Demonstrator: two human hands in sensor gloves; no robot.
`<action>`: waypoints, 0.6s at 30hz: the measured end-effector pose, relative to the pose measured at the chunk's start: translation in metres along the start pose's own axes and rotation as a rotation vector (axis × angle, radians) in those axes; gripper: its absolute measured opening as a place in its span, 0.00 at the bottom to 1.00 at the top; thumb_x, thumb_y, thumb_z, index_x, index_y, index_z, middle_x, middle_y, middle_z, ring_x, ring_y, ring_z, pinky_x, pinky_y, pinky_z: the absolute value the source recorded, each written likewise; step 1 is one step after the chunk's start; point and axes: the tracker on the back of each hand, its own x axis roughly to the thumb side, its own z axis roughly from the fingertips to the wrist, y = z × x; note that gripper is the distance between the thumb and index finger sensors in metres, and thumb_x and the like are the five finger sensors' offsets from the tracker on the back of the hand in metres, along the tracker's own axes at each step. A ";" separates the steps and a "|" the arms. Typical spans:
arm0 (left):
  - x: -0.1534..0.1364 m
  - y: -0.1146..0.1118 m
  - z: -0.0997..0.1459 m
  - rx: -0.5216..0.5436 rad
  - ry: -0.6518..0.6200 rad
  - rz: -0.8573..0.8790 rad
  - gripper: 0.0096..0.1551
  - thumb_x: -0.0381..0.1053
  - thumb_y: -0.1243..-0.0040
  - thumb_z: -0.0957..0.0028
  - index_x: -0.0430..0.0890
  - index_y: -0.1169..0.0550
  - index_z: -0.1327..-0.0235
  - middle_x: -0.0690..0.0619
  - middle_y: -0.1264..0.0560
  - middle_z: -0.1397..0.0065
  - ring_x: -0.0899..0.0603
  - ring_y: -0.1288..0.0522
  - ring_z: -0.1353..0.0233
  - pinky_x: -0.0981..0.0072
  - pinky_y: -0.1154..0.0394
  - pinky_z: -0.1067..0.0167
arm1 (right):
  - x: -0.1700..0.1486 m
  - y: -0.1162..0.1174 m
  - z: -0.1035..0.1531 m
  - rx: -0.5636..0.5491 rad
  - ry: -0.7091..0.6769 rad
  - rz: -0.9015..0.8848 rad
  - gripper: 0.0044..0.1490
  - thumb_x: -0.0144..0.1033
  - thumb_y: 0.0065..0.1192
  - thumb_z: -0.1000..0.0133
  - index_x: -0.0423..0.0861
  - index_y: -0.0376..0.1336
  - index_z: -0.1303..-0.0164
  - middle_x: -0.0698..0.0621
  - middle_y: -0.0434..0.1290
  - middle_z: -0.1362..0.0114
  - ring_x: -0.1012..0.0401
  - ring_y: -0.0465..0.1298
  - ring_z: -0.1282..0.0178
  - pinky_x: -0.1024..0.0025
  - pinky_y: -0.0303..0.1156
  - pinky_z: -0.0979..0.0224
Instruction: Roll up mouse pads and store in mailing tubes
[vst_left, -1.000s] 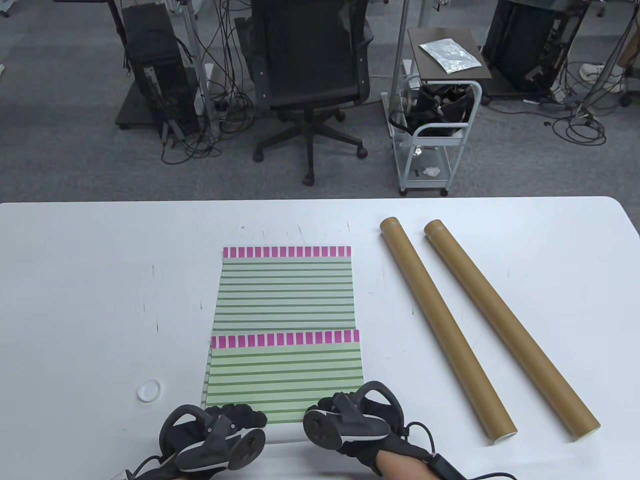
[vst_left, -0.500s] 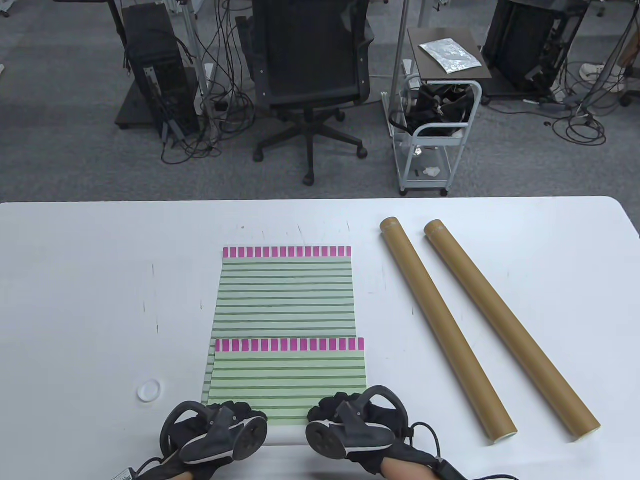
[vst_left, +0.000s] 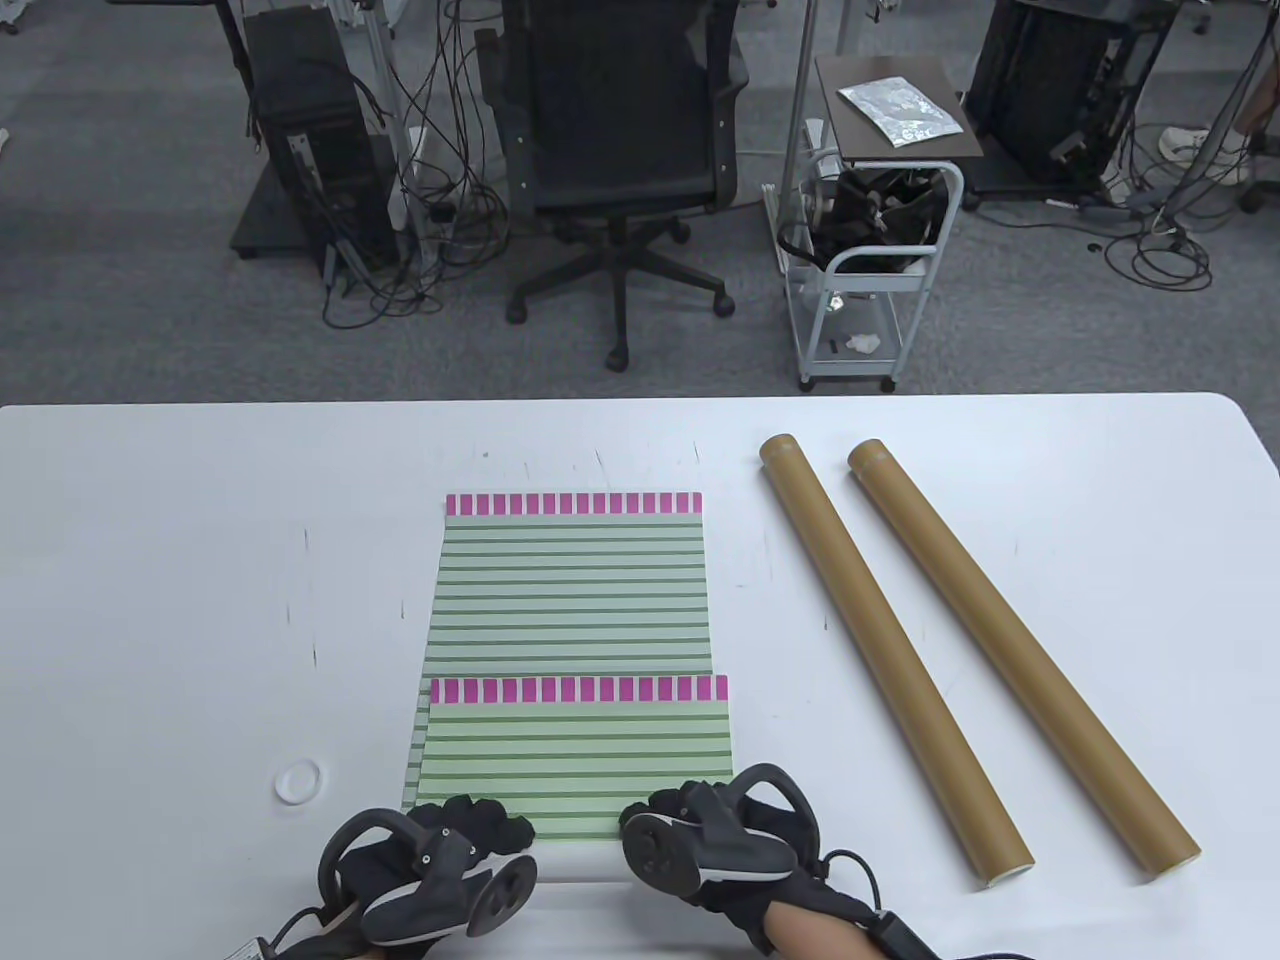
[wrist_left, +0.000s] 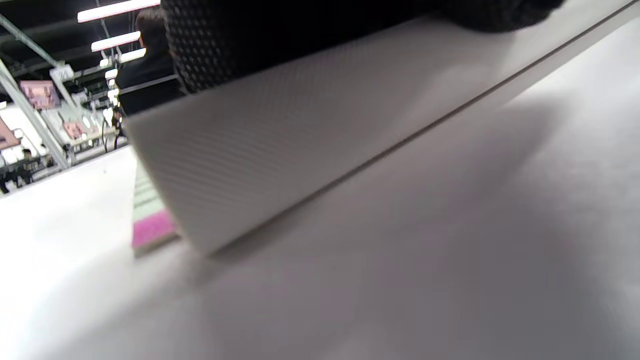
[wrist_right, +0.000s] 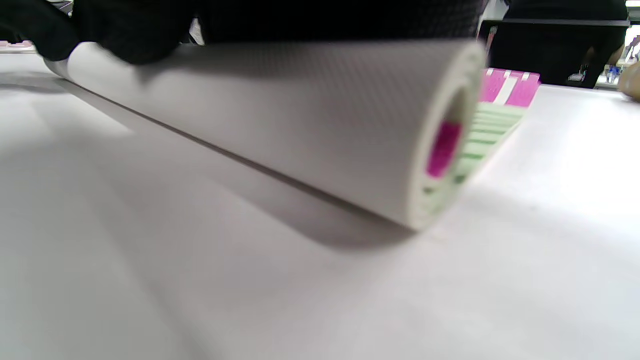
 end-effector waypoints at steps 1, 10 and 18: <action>-0.003 -0.001 -0.002 -0.011 0.007 0.025 0.29 0.62 0.51 0.58 0.64 0.27 0.41 0.64 0.22 0.37 0.52 0.19 0.39 0.69 0.19 0.42 | 0.001 0.001 0.001 0.023 -0.007 0.016 0.42 0.54 0.61 0.55 0.49 0.63 0.30 0.50 0.74 0.35 0.55 0.77 0.43 0.59 0.75 0.37; -0.007 -0.001 -0.001 -0.041 -0.008 0.063 0.28 0.61 0.51 0.58 0.62 0.26 0.42 0.63 0.20 0.39 0.52 0.17 0.40 0.68 0.19 0.42 | 0.012 0.000 0.001 0.030 -0.082 0.023 0.36 0.48 0.61 0.53 0.46 0.68 0.36 0.49 0.79 0.42 0.56 0.81 0.50 0.63 0.77 0.42; -0.003 0.001 0.005 0.053 -0.038 -0.021 0.32 0.67 0.48 0.62 0.66 0.28 0.41 0.63 0.24 0.34 0.52 0.19 0.37 0.68 0.19 0.40 | 0.004 0.003 -0.002 0.057 -0.049 0.002 0.35 0.46 0.54 0.50 0.48 0.66 0.32 0.50 0.76 0.38 0.53 0.77 0.44 0.57 0.74 0.36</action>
